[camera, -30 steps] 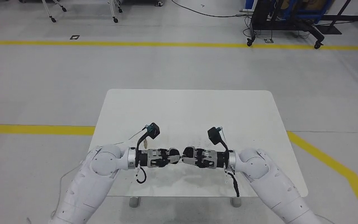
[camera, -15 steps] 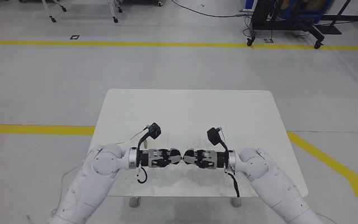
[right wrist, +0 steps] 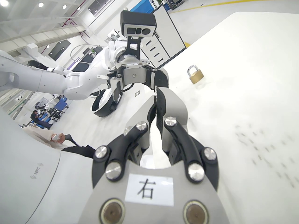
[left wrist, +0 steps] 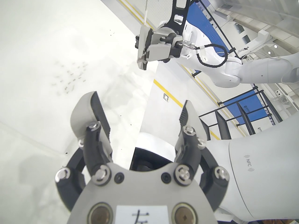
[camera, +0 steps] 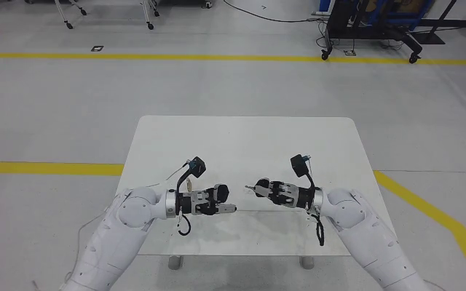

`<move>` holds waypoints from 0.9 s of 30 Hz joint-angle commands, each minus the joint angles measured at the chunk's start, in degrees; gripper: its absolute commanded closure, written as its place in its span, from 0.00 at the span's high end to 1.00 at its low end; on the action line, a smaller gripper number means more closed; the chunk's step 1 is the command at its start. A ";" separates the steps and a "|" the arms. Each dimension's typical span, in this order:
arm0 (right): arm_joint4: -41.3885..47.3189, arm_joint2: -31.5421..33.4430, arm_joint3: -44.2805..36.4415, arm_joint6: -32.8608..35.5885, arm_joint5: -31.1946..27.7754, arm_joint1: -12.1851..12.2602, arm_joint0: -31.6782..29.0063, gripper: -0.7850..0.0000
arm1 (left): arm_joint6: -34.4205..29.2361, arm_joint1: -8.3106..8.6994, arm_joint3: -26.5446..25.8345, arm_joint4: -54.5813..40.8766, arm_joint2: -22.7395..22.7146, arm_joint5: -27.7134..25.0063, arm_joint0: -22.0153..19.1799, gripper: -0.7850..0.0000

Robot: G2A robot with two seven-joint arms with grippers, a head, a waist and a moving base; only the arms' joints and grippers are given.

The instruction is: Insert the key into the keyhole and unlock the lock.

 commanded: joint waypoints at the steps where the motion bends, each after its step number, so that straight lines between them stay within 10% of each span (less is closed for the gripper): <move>1: -0.01 -0.07 -0.01 0.03 -0.02 -0.01 0.02 0.00 | 0.00 0.00 0.00 0.00 0.00 0.00 0.00 1.00; 6: -0.01 -0.07 -0.01 0.03 -0.02 -0.01 0.02 0.00 | 4.27 0.94 -5.95 4.65 -4.88 0.64 2.03 1.00; 16: -0.01 -0.07 -0.01 0.03 -0.02 -0.01 0.02 0.00 | -6.70 4.80 -29.38 31.14 -20.93 17.70 15.18 1.00; 27: -0.01 -0.07 -0.01 0.03 -0.02 -0.01 0.02 0.00 | 3.63 3.75 -19.17 45.92 -12.08 31.09 14.88 0.85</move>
